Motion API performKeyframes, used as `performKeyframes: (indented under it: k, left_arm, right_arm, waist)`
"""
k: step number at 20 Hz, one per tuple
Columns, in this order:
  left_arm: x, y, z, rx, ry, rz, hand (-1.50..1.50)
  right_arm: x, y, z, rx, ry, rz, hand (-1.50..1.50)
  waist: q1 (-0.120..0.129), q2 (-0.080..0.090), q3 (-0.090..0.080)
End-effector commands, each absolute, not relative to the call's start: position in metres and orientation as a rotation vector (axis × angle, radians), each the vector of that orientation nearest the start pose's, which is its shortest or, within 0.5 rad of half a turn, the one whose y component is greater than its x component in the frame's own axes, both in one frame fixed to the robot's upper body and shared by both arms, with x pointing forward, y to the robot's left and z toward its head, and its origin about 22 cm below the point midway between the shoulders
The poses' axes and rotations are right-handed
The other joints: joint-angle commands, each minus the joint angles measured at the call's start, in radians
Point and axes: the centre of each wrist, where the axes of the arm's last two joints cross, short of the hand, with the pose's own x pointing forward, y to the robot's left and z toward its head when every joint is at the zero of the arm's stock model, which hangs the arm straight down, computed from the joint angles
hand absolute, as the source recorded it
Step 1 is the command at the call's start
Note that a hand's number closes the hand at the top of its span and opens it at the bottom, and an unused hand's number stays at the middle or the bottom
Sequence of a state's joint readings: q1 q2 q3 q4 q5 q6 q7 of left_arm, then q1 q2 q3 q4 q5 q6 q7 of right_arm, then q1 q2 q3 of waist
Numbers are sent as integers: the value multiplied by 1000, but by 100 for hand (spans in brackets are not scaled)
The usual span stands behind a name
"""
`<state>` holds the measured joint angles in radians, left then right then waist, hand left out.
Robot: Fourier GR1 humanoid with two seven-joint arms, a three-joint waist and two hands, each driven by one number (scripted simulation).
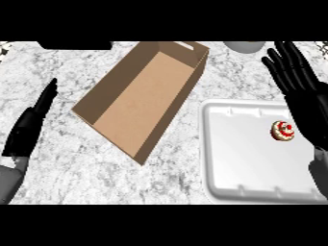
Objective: Pick the cupcake from the tray and place it in the cardboard box
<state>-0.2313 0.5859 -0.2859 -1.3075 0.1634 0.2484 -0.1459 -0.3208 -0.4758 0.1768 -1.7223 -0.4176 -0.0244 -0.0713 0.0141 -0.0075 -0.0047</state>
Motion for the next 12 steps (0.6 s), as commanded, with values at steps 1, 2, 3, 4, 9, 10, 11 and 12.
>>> performKeyframes:
  k: [1,2,3,4,9,10,11,12]
  left_arm:
    - [288,303,17,401,-1592,-381,0]
    - [282,325,28,419,-1586,-379,0]
    - [276,327,17,444,-1558,-359,0]
    - [273,331,14,456,-1530,-358,0]
    - [262,323,-4,415,-1469,-304,0]
    - [263,319,-3,394,-1474,-308,0]
    - [259,314,-11,386,-1463,-336,0]
    - [262,317,-6,384,-1463,-321,0]
  right_arm:
    - [277,-299,108,115,-2042,288,-150]
    - [258,-315,98,-4,-2098,255,-150]
    - [254,-344,106,-92,-2153,209,-150]
    - [248,-361,94,-189,-2175,158,-150]
    - [210,-431,48,-715,-2037,-279,-150]
    - [205,-433,34,-760,-2088,-334,-150]
    - [195,-435,20,-771,-2157,-303,-150]
    - [182,-437,12,-759,-2237,-221,-150]
  waist:
    - [-26,9,6]
    - [-47,2,9]
    - [-75,0,12]
    - [-96,2,17]
    - [-157,23,25]
    - [-120,21,24]
    - [-107,20,23]
    - [-106,14,22]
